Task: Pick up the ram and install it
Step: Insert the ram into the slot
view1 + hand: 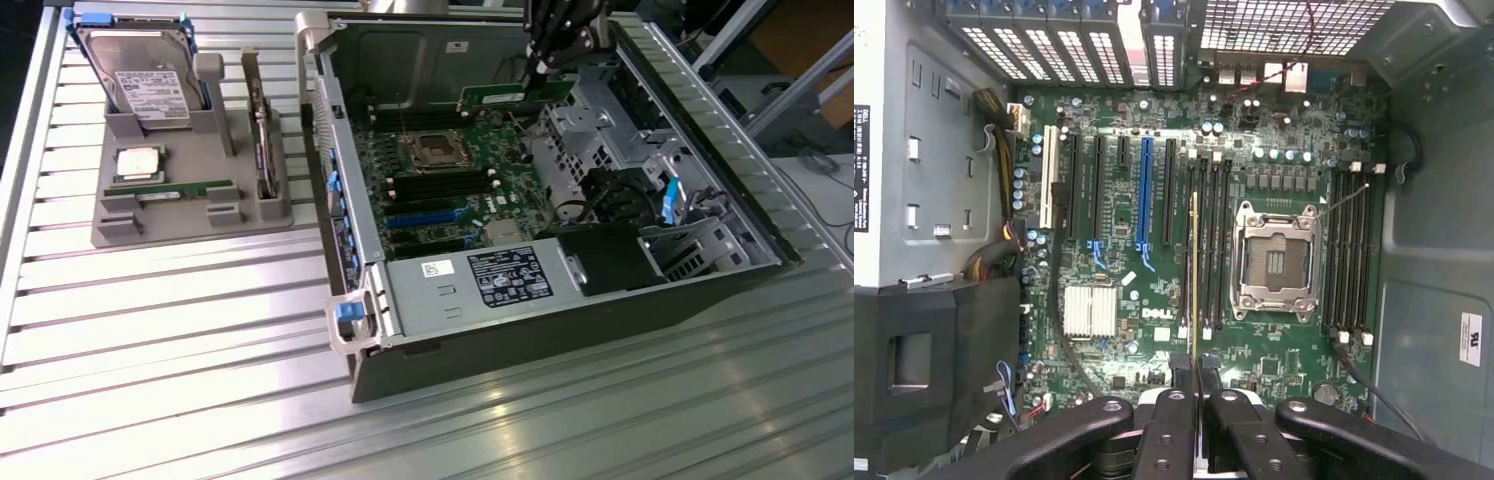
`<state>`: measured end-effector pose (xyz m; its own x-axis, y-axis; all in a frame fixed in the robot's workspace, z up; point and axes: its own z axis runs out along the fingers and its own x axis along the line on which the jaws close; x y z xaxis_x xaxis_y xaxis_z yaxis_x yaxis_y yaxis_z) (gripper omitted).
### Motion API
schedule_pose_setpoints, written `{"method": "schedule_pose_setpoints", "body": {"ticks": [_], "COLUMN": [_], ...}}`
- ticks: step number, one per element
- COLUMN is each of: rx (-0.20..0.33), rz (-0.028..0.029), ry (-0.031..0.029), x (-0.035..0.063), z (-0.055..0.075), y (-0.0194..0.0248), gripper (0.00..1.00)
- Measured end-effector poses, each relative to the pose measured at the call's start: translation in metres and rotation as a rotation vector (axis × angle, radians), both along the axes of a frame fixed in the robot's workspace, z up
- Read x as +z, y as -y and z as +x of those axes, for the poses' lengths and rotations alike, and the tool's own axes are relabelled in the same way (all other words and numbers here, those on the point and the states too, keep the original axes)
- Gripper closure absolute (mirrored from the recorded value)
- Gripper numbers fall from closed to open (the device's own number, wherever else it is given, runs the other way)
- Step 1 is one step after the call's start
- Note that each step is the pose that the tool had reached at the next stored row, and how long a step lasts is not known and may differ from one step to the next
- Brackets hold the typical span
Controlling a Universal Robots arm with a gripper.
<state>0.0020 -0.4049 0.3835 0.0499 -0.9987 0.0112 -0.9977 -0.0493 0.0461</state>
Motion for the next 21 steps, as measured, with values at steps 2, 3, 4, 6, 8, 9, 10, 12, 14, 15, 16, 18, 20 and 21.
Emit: {"method": "schedule_pose_setpoints", "body": {"ticks": [2,3,4,6,8,9,10,12,14,15,16,18,20,21], "rx": [0.000,0.000,0.000,0.000,0.000,0.000,0.000,0.000,0.000,0.000,0.000,0.000,0.000,0.000], "rz": [0.0000,0.0000,0.0000,0.0000,0.0000,0.0001,0.0000,0.0000,0.0000,0.0001,0.0000,0.0000,-0.0001,0.0000], "ry": [0.0000,0.0000,0.0000,0.0000,0.0000,0.0000,0.0000,0.0000,0.0000,0.0000,0.0000,0.0000,0.0000,0.0000], "x": [-0.0008,-0.0015,-0.0020,-0.0034,-0.0041,-0.0045,-0.0048,-0.0056,-0.0066,-0.0071,-0.0075,-0.0085,-0.0090,-0.0093], "z": [0.0000,0.0000,0.0000,0.0000,0.0000,0.0000,0.0000,0.0000,0.0000,0.0000,0.0000,0.0000,0.0000,0.0000], "y": [0.0000,0.0000,0.0000,0.0000,0.0000,0.0000,0.0000,0.0000,0.0000,0.0000,0.0000,0.0000,0.0000,0.0000], "gripper": [0.88,0.88,0.88,0.88,0.88,0.88,0.88,0.88,0.88,0.88,0.88,0.88,0.88,0.88]}}
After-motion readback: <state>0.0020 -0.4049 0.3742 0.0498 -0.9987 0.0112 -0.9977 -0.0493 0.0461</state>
